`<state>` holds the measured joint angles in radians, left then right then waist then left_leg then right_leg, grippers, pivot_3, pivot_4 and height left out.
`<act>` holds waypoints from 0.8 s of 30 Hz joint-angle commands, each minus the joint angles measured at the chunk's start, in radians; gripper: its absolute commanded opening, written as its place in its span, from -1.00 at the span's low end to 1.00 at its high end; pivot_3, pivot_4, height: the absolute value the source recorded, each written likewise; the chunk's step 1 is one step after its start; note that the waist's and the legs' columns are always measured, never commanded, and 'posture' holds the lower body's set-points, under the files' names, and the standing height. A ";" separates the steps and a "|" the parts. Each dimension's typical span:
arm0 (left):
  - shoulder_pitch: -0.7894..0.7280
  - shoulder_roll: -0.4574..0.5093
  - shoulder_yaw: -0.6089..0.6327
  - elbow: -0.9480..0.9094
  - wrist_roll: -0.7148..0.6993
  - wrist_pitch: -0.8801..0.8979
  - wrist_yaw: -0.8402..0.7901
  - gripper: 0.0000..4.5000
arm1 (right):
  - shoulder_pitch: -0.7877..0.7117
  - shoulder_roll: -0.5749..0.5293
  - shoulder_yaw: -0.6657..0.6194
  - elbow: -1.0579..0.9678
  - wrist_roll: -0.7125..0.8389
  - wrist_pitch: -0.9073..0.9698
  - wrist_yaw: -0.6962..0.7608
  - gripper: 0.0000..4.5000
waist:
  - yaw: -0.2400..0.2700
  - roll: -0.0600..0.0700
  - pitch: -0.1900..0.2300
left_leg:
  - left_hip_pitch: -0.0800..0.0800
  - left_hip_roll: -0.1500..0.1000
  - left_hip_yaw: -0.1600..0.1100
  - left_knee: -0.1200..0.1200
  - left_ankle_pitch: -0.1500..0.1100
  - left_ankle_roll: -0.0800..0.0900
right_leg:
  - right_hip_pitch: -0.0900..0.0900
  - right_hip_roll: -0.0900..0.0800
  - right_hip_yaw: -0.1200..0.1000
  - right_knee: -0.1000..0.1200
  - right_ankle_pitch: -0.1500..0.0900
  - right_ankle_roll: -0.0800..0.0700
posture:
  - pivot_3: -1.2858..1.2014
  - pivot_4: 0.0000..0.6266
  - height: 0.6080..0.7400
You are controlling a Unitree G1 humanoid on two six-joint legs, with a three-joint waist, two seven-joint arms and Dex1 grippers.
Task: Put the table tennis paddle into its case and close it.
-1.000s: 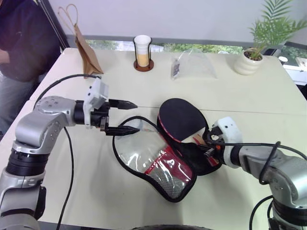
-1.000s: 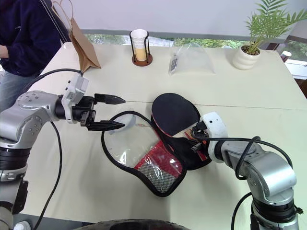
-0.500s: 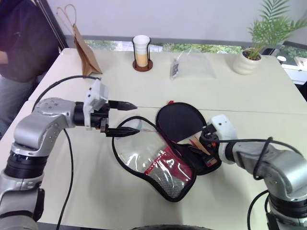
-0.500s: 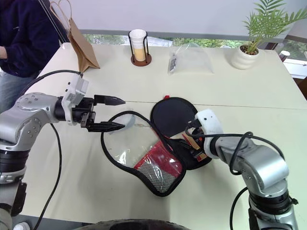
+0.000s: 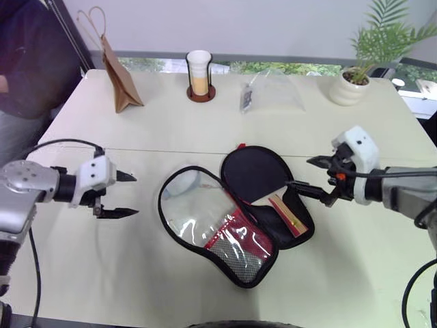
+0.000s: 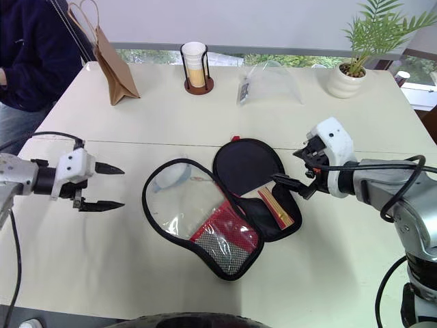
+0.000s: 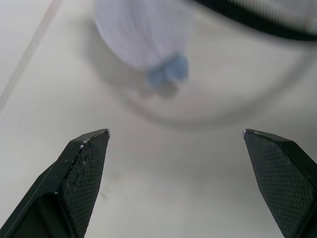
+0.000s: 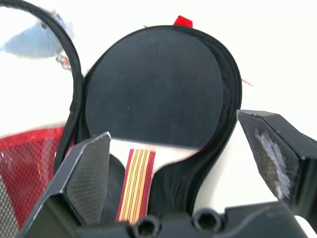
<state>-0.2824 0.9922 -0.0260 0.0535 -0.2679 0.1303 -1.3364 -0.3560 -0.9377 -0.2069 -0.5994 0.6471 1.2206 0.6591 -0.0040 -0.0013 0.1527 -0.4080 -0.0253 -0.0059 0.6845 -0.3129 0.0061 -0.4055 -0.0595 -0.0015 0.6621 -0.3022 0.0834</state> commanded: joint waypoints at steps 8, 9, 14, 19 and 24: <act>-0.161 -0.304 -0.097 -0.242 -0.173 0.268 0.103 1.00 | -0.014 -0.144 -0.084 0.061 -0.026 -0.114 0.075 0.98 | 0.021 0.000 0.000 | 0.000 0.000 0.000 0.001 0.000 0.000 | 0.000 0.000 0.000 0.001 0.000 0.000 | 0.03 -0.52 1.00; -0.203 -0.335 -0.097 -0.230 -0.200 0.304 0.104 1.00 | -0.015 -0.154 -0.104 0.073 -0.026 -0.116 0.078 0.98 | 0.020 0.000 0.000 | -0.001 0.000 0.000 0.002 0.000 0.000 | 0.000 0.000 0.000 0.001 0.000 0.000 | 0.03 -0.52 1.00; -0.402 -0.507 -0.136 -0.053 -0.221 0.352 0.114 1.00 | -0.024 -0.199 -0.188 0.139 -0.039 -0.124 0.070 0.98 | 0.016 0.000 0.000 | 0.000 -0.001 0.000 0.003 0.000 0.000 | 0.001 0.001 -0.001 0.001 0.000 0.000 | 0.03 -0.52 1.00; -0.572 -0.726 -0.229 0.328 -0.072 0.175 0.148 1.00 | -0.003 -0.225 -0.229 0.193 -0.055 -0.096 0.058 0.98 | 0.018 0.000 0.000 | 0.000 0.000 0.001 0.003 0.001 -0.001 | 0.001 0.002 -0.001 0.001 0.000 0.000 | 0.03 -0.52 1.00; -0.713 -0.881 -0.273 0.724 0.087 -0.066 0.198 1.00 | 0.064 -0.184 -0.191 0.193 -0.001 -0.039 0.085 0.98 | 0.016 -0.001 0.000 | -0.001 -0.001 0.001 0.005 0.001 0.002 | 0.001 0.002 -0.001 0.001 0.000 0.000 | 0.03 -0.52 1.00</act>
<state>-0.9628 0.1127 -0.2997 0.7230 -0.2215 0.1471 -1.1374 -0.2926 -1.1305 -0.3932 -0.4046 0.6226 1.1631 0.7355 0.0116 -0.0022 0.1530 -0.4092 -0.0267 -0.0043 0.6891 -0.3122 0.0081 -0.4047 -0.0579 -0.0019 0.6629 -0.3020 0.0839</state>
